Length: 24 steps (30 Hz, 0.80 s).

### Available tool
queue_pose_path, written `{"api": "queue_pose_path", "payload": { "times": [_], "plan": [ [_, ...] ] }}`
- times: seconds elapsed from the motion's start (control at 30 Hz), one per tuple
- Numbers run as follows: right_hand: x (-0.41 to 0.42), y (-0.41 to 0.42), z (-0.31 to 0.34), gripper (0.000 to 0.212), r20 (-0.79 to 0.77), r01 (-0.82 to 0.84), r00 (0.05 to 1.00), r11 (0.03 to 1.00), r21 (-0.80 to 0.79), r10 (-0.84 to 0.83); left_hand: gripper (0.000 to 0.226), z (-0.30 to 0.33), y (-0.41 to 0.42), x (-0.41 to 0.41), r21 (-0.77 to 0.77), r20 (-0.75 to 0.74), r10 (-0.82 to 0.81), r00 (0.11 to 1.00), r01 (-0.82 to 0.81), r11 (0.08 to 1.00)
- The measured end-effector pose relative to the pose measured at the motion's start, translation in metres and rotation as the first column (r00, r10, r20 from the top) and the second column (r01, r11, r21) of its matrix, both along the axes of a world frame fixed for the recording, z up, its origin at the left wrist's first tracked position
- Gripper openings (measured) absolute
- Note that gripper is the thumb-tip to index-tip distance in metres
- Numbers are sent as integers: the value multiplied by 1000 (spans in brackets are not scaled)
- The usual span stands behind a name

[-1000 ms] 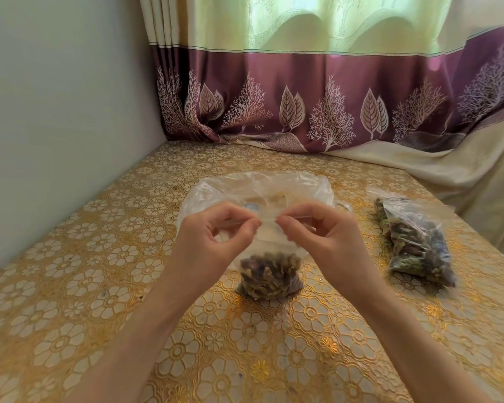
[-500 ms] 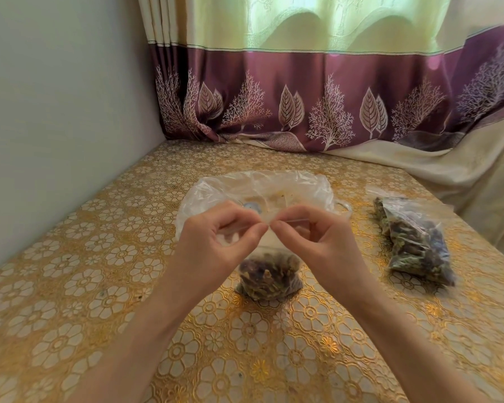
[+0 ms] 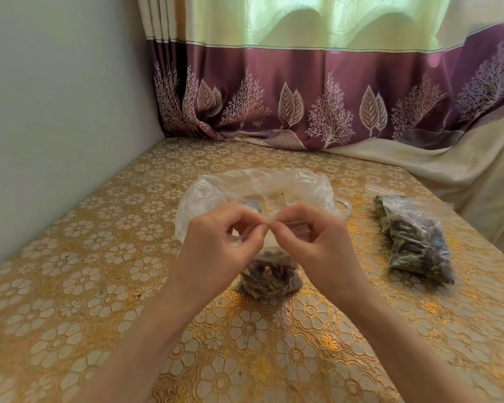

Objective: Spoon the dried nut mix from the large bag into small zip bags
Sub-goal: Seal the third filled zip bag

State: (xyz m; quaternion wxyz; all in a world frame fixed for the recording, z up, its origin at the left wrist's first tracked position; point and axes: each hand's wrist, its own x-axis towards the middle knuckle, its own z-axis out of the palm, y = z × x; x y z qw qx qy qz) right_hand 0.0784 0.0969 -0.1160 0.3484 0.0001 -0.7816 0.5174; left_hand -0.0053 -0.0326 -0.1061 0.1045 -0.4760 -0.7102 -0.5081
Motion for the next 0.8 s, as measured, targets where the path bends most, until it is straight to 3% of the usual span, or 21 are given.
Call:
{"api": "queue_pose_path", "payload": {
  "times": [0.2, 0.33, 0.47, 0.6, 0.67, 0.73, 0.8],
  "plan": [
    [1, 7, 5, 8, 23, -27, 999, 999, -35, 28, 13, 4, -4, -4, -23, 107, 9, 994, -7, 1000],
    [3, 20, 8, 3, 68, -8, 998, 994, -105, 15, 6, 7, -12, -14, -32, 201, 0, 980, 6, 999],
    [5, 28, 11, 6, 68, -16, 997, 988, -154, 26, 23, 7, -19, -25, 32, 290, -15, 957, 6, 999],
    [3, 25, 12, 25, 57, -19, 998, 988, -150, 28, 33, -3, -15, -29, 161, 412, -21, 911, -51, 986],
    [2, 27, 13, 29, 69, 2, 998, 984, -181, 11, 52, -11, -10, -29, 175, 477, -59, 877, -29, 984],
    [0, 33, 11, 26, 90, 112, 991, 979, -171, -97, 75, -19, -8, -27, 27, 485, -58, 872, 51, 998],
    [5, 51, 6, 20, 118, 381, 917, 924, 16, -380, 73, -26, -4, -24, -202, 445, -47, 894, 151, 968]
  ]
}}
